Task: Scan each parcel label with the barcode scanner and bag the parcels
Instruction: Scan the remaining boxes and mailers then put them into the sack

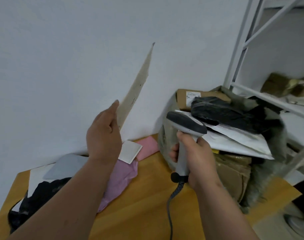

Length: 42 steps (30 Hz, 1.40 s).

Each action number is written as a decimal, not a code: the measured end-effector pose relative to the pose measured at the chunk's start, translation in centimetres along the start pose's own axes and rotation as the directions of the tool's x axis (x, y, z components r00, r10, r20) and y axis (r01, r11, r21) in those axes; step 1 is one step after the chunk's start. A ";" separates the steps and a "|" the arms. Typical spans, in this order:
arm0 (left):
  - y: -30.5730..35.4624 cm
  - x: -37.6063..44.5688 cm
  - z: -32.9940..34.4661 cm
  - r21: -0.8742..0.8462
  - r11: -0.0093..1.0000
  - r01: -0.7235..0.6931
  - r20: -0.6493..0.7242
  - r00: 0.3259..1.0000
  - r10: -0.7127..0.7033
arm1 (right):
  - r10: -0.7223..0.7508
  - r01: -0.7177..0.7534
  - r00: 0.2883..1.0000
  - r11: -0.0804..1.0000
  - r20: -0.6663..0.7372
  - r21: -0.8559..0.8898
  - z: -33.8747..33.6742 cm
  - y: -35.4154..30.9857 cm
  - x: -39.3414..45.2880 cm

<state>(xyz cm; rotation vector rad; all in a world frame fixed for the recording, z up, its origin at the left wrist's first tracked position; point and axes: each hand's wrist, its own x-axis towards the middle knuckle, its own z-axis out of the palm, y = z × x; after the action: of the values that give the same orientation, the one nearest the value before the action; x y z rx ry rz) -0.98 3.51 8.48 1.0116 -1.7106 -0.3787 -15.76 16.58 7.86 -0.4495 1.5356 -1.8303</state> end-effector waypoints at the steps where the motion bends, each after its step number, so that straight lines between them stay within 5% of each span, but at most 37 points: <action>1: 1.2 0.2 1.1 0.011 0.997 -0.079 0.001 0.997 0.079 | -0.011 0.011 1.000 1.000 -0.021 0.014 -1.1 -0.9 0.5; 7: 7.8 0.1 9.6 0.118 0.843 -0.525 0.221 0.841 0.494 | -0.071 0.091 0.979 0.991 -0.191 0.098 -9.7 -6.1 4.0; 12: 10.8 -1.2 14.8 0.203 0.714 -0.670 0.469 0.707 0.530 | -0.080 0.108 0.958 0.990 -0.274 0.087 -15.9 -8.2 7.1; 17: 13.5 -1.2 18.1 0.200 0.654 -0.729 0.509 0.648 0.567 | -0.077 0.092 0.942 0.995 -0.326 0.033 -20.2 -8.6 9.5; 22: 16.1 -0.7 20.1 0.306 0.642 -0.703 0.724 0.610 0.322 | -0.083 0.080 0.936 0.997 -0.341 -0.023 -22.8 -8.6 11.5; 26: 17.8 -0.2 22.0 0.363 0.601 -0.711 0.872 0.487 0.048 | -0.073 0.056 0.922 0.997 -0.379 -0.056 -23.9 -8.6 13.4; 32: 18.1 0.0 23.4 0.216 0.674 -0.707 0.907 0.401 0.129 | -0.069 0.029 0.889 0.995 -0.452 -0.095 -24.5 -9.5 15.2; 38: 16.8 2.0 24.2 0.199 0.661 -0.724 0.956 0.291 0.031 | 0.016 -0.060 0.870 0.996 -0.493 -0.073 -24.9 -11.3 17.3; 42: 17.1 2.3 25.6 0.198 0.610 -0.767 0.948 0.307 0.079 | 0.048 -0.110 0.874 0.989 -0.483 -0.099 -25.2 -11.7 18.7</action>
<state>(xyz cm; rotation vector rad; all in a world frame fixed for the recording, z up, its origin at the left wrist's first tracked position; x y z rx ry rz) -31.55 6.13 11.60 0.6665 -3.2164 0.1926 -48.74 22.24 9.94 0.0271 1.9735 -1.8760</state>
